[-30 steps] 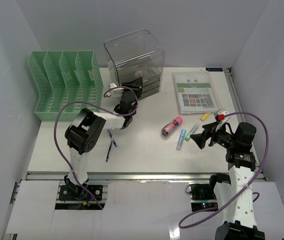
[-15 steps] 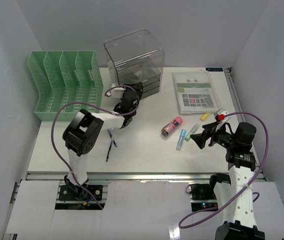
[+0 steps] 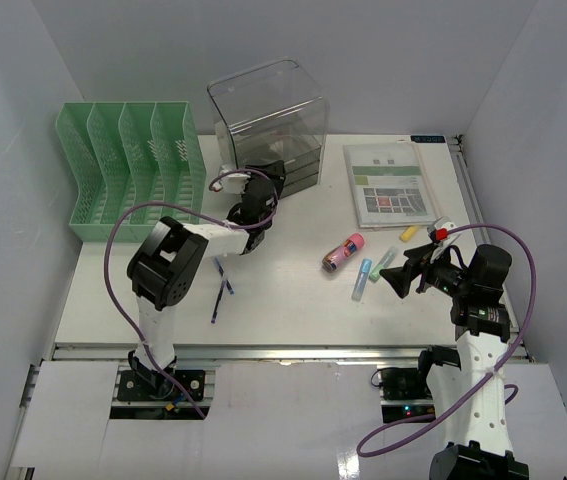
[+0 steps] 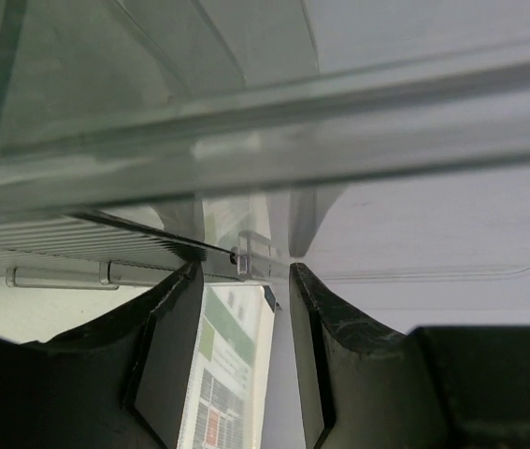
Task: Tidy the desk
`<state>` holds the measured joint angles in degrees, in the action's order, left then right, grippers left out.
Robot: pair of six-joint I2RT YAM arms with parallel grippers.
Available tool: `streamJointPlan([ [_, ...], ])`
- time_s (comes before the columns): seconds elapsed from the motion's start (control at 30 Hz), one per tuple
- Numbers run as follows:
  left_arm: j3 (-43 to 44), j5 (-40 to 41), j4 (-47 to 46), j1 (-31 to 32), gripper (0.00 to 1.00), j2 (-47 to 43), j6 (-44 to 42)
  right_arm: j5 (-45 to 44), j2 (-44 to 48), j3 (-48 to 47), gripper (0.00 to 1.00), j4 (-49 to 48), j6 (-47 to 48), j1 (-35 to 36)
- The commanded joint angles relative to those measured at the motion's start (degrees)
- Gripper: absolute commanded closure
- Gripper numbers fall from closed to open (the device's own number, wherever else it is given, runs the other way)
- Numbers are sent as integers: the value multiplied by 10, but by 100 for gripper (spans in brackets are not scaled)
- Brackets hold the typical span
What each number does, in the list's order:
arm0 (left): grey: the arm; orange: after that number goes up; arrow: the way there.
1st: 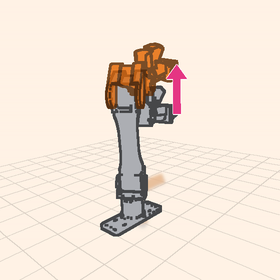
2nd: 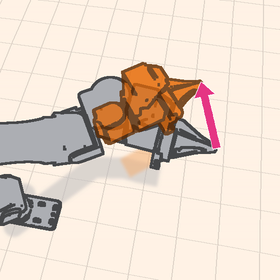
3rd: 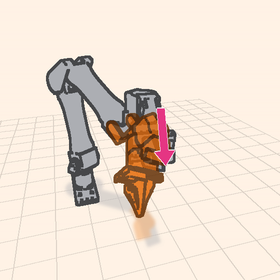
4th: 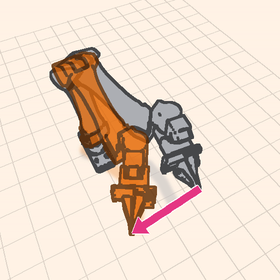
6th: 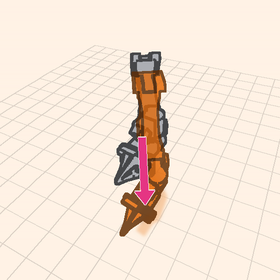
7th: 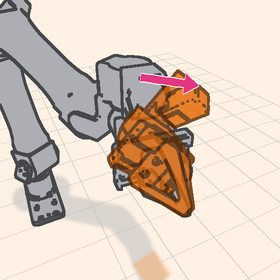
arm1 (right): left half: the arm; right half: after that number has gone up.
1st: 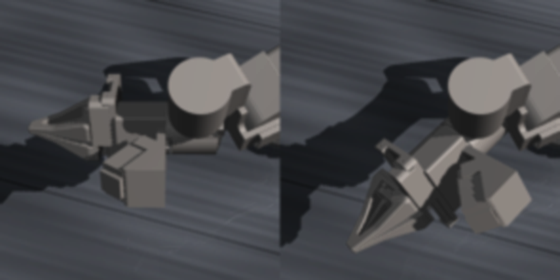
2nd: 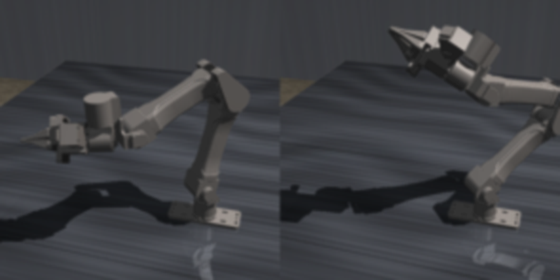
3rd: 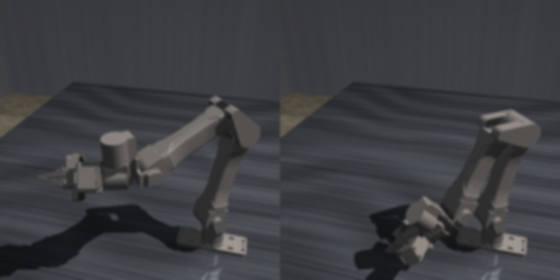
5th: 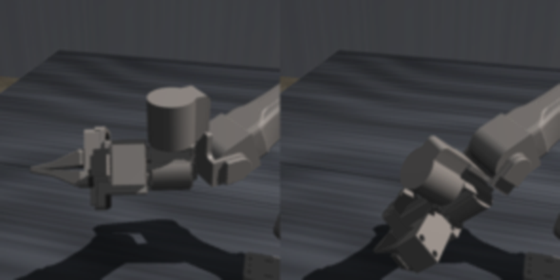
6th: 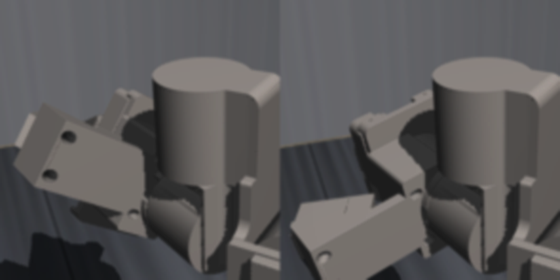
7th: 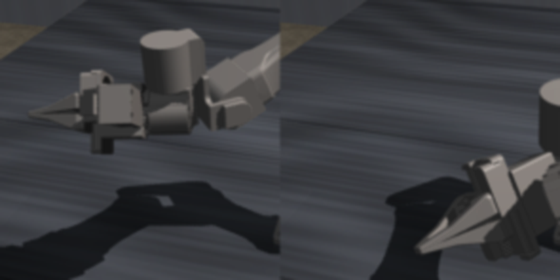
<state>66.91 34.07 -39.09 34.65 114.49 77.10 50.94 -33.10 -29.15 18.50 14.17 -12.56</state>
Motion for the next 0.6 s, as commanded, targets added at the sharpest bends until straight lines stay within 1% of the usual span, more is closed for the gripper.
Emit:
streamJointPlan([
  [0.0, 16, 7, -11, -7, 51, 0, 9, 3, -2, -18, 10, -2, 8, 3],
  [0.07, 13, 9, -16, -9, 56, 0, 13, 4, -2, -19, 10, -2, 8, 3],
  [0.3, -2, 0, -40, -22, 84, 1, 20, 4, -4, -18, 10, -1, 8, 3],
  [0.43, -14, -13, -53, -24, 97, 0, 22, 4, -4, -17, 10, -2, 8, 3],
  [0.5, -20, -24, -65, -24, 100, -2, 22, 4, -4, -17, 10, -2, 8, 3],
  [0.57, -24, -32, -73, -22, 100, -8, 21, 5, -4, -17, 10, -1, 8, 3],
])
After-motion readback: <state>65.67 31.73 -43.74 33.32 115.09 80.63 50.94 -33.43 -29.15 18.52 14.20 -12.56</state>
